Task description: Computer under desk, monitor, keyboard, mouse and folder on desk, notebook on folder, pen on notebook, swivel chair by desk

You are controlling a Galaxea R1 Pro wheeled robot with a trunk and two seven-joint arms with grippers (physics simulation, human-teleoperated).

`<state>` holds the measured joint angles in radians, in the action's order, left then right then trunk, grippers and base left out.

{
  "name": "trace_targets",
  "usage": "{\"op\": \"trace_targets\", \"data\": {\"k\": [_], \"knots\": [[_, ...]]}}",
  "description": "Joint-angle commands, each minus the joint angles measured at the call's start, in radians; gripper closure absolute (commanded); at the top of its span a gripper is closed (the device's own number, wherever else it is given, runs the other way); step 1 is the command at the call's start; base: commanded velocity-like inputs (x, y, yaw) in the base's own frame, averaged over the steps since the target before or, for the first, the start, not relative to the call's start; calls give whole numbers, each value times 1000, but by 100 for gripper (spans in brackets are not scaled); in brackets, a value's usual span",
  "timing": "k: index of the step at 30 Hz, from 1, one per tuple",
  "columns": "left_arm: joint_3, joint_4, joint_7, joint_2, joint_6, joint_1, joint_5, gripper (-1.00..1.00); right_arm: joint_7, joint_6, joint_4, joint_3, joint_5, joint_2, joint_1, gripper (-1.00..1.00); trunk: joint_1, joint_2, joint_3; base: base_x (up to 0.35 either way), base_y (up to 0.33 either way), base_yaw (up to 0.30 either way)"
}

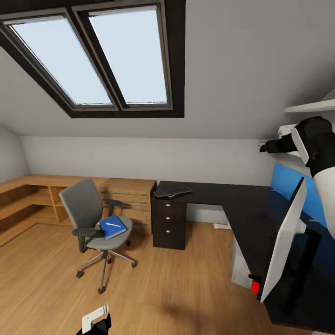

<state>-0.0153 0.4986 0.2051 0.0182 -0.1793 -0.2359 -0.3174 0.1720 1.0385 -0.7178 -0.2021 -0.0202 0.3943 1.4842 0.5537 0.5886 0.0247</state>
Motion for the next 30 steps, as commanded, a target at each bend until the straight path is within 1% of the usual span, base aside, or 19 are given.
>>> {"op": "trace_targets", "data": {"k": [1, 3, 4, 8, 14, 17, 19, 20, 21, 24, 25, 26, 27, 28, 30], "knots": [[-1, -1, 0, 1, -3, 0, -5, -100, 1, 5, -21, -5, -1, 2, -3, -100, 0, 0, 0, -281, -111, 0], [0, -1, 0, 0, -3, 0, -5, -100, 1, 9, -91, -4, -1, 4, -26, -100, 0, 0, 0, -293, -116, 0], [0, -1, 0, 0, -3, 0, -5, -100, 0, 9, -108, -4, -1, 5, -34, -100, 0, 0, 0, -297, -119, 0], [0, -2, 0, 0, -3, 0, -5, -100, 0, 9, -247, -3, 0, 11, -96, -100, 0, 0, 0, -305, -121, 0], [0, -2, 0, 0, -3, 0, -5, -100, 0, 9, -323, -3, 1, 17, -142, -100, 0, 0, 0, -310, -122, 0], [0, -2, 0, 0, -3, 0, -6, -100, -1, 9, -392, -3, 2, 28, -187, -100, 0, 0, 0, -310, -123, 0], [0, -2, 0, 0, -3, 0, -6, -100, -1, 9, -413, -3, 2, 33, -199, -100, 0, 0, 0, -310, -123, 0], [0, -2, 0, 0, -4, 0, -6, -100, -2, 9, -466, -3, 2, 44, -231, -100, 0, 0, 0, -321, -73, 0], [0, -2, 0, 0, -5, 0, -5, -100, -4, 9, -485, -2, 2, 46, -247, -100, 0, 0, 0, -326, -47, 0], [0, -2, 2, 0, -7, 0, -5, -100, -53, 9, -667, 9, 2, 49, -386, -100, 0, 0, 0, -331, -16, 0], [-1, -2, 2, 0, -7, 0, -5, -100, -64, 9, -698, 12, 3, 49, -408, -100, 0, 0, 0, -331, -8, 0], [0, -2, 2, 0, -8, -1, -5, -100, -89, 9, -754, 19, 6, 49, -449, -100, 0, 0, 0, -316, -5, 0], [-1, -2, 2, 0, -9, 0, -6, -100, -163, 9, -846, 125, 22, 49, -588, -100, 0, 0, 0, -170, 0, 0], [-1, -2, 2, 0, -9, 0, -6, -100, -166, 9, -849, 147, 22, 49, -602, -100, 0, 0, 0, -161, 0, 0], [-1, -2, 2, 0, -9, 0, -6, -100, -168, 9, -851, 166, 22, 48, -613, -100, 0, 0, 0, -154, 0, 0]]}}
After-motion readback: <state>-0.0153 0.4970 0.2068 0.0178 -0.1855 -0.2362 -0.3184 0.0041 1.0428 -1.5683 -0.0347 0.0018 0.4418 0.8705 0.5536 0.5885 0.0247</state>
